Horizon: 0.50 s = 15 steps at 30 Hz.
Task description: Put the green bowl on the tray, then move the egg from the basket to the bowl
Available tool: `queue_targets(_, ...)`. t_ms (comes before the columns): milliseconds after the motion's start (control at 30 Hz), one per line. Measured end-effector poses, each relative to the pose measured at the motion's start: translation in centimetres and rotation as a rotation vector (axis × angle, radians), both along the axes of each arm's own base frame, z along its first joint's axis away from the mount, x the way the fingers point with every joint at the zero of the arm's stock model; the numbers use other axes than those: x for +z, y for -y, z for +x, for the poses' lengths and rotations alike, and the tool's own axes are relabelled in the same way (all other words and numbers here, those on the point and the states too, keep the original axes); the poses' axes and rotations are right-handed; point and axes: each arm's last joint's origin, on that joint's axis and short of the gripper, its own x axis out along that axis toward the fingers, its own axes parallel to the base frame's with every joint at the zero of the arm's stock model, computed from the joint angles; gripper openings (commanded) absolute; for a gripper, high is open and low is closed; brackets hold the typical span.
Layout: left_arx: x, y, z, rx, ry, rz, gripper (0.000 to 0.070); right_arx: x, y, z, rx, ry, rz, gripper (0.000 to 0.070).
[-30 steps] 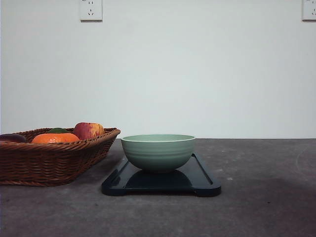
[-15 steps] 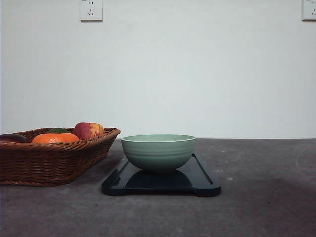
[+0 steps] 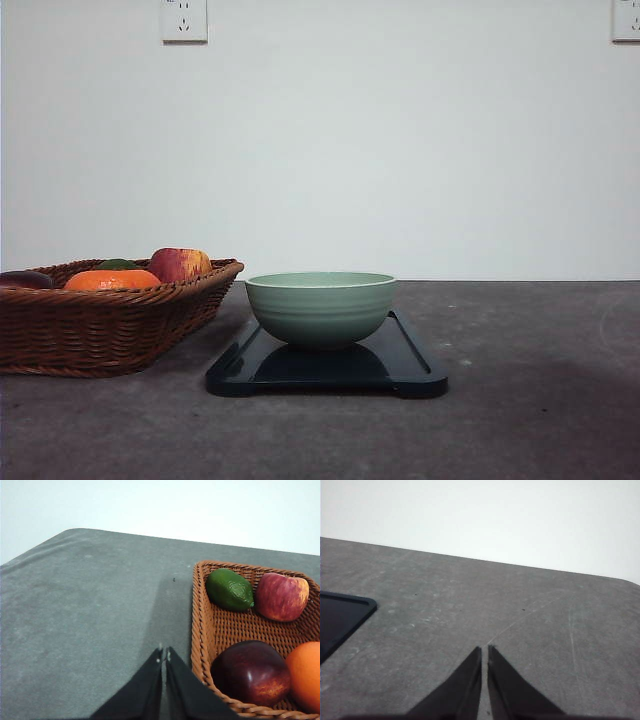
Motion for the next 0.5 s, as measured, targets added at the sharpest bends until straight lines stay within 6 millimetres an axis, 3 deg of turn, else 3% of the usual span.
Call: queue_targets(500, 0.0, 0.0, 0.0, 0.0, 0.0, 0.0, 0.0, 0.0, 0.0, 0.0, 0.0, 0.0, 0.0, 0.0015)
